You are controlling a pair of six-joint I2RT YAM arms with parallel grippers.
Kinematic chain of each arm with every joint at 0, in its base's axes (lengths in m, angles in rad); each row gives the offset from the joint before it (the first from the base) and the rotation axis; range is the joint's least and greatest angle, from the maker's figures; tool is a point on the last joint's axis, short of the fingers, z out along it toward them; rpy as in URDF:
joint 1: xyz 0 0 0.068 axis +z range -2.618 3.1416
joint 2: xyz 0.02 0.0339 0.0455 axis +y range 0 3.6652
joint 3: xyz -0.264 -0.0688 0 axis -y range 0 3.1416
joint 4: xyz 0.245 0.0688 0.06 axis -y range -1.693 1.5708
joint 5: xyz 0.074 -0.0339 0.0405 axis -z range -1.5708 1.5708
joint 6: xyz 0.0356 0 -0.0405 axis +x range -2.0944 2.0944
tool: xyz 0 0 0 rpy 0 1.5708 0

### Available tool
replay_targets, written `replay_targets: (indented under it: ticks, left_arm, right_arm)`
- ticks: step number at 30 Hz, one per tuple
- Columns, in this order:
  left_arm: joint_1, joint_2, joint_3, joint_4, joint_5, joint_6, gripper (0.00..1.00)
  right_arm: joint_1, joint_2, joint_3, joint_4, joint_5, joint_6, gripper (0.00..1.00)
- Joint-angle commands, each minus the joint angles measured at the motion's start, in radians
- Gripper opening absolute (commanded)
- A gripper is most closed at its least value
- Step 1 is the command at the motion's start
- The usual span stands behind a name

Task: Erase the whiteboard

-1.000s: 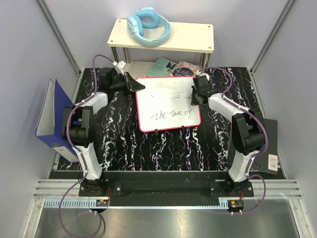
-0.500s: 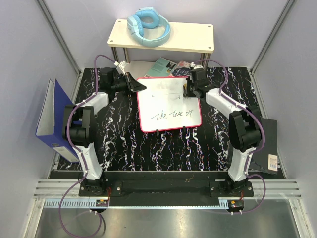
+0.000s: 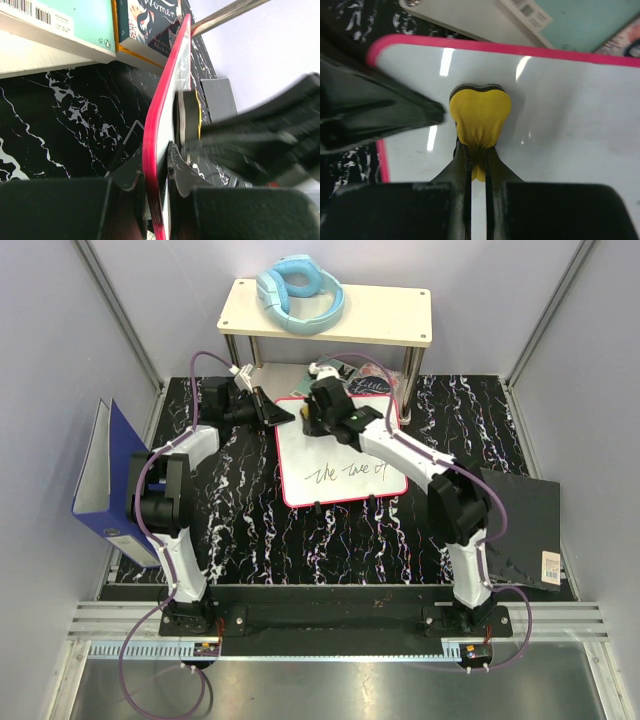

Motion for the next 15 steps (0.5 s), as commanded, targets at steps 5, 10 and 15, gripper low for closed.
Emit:
replay_targets:
  ticks: [5,10,15]
  left_arm:
    - [-0.074,0.038,-0.022,-0.112,-0.010,0.275,0.00]
    - [-0.072,0.041,-0.020,-0.114,-0.015,0.275,0.00]
    - [-0.074,0.044,-0.017,-0.118,-0.018,0.277,0.00]
  right_arm:
    - [0.103,0.217,0.200,-0.214,0.074,0.088,0.00]
    - [0.063,0.107,0.039,-0.206,0.169,0.120,0.00]
    - [0.014,0.005,-0.145,-0.185,0.190,0.126,0.00]
